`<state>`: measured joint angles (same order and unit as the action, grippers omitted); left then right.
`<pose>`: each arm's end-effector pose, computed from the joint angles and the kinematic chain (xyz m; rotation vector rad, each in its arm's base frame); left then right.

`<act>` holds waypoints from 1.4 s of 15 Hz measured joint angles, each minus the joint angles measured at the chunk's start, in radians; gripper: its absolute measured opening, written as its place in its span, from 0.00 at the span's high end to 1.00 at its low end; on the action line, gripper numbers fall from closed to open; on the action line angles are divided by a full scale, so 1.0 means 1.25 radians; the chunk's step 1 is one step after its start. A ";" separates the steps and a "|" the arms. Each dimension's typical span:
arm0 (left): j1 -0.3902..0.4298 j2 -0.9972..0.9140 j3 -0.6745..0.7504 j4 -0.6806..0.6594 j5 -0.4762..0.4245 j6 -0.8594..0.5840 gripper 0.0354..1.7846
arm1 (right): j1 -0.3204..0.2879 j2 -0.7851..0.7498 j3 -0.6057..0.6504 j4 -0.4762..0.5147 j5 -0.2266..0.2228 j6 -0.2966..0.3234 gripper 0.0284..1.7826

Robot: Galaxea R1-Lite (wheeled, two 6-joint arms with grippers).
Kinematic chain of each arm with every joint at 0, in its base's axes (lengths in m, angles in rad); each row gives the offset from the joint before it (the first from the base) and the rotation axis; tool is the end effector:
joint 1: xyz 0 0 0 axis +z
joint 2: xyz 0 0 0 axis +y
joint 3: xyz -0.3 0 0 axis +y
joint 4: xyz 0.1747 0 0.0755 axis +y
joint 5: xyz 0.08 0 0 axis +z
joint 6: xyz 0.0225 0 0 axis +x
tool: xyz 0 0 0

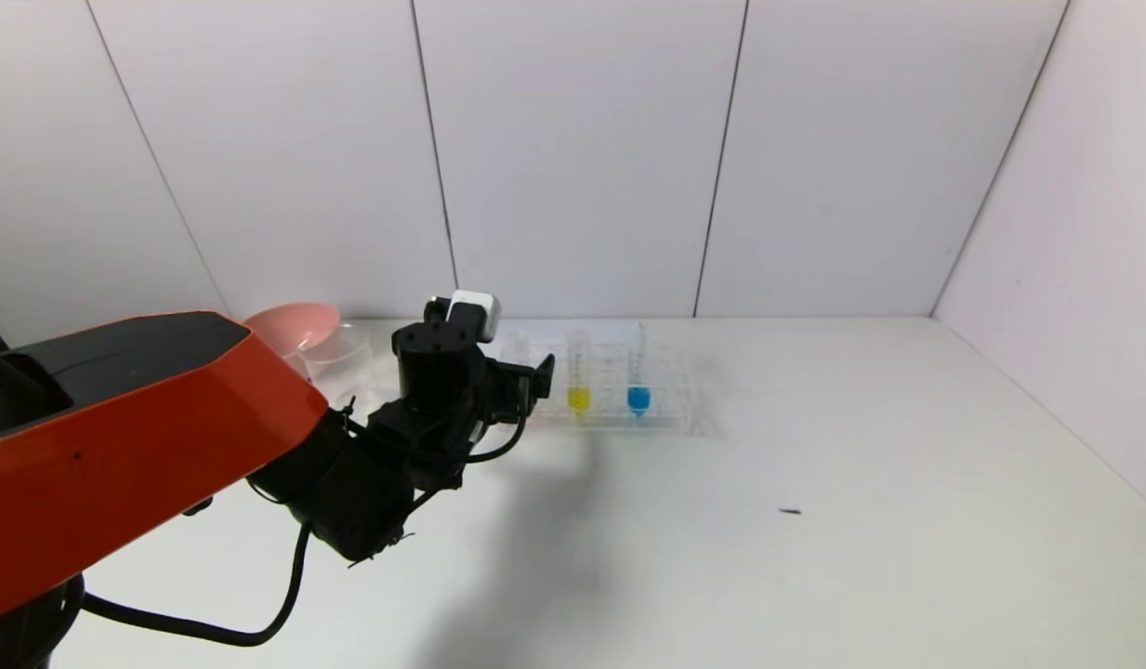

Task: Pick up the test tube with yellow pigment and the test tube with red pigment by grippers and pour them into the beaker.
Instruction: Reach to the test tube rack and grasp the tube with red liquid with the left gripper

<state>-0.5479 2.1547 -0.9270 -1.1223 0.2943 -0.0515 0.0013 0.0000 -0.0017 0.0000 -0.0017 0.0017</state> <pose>0.3416 -0.2008 0.1005 -0.0080 0.1029 -0.2508 -0.0229 -0.0001 0.0760 0.0017 -0.0017 -0.0004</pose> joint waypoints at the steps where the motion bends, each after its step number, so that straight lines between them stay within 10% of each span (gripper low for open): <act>1: 0.000 0.004 -0.002 0.000 0.000 0.000 0.01 | 0.000 0.000 0.000 0.000 0.000 0.000 0.05; 9: 0.001 0.024 -0.014 0.005 -0.006 0.000 0.07 | 0.000 0.000 0.000 0.000 0.000 0.000 0.05; 17: 0.001 0.037 -0.029 0.010 -0.014 0.000 0.74 | 0.000 0.000 0.000 0.000 0.000 0.000 0.05; 21: 0.001 0.037 -0.029 0.010 -0.014 0.000 0.76 | 0.000 0.000 0.000 0.000 0.000 0.000 0.05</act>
<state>-0.5464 2.2015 -0.9634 -1.1094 0.2762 -0.0515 0.0013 0.0000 -0.0017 0.0000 -0.0017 0.0017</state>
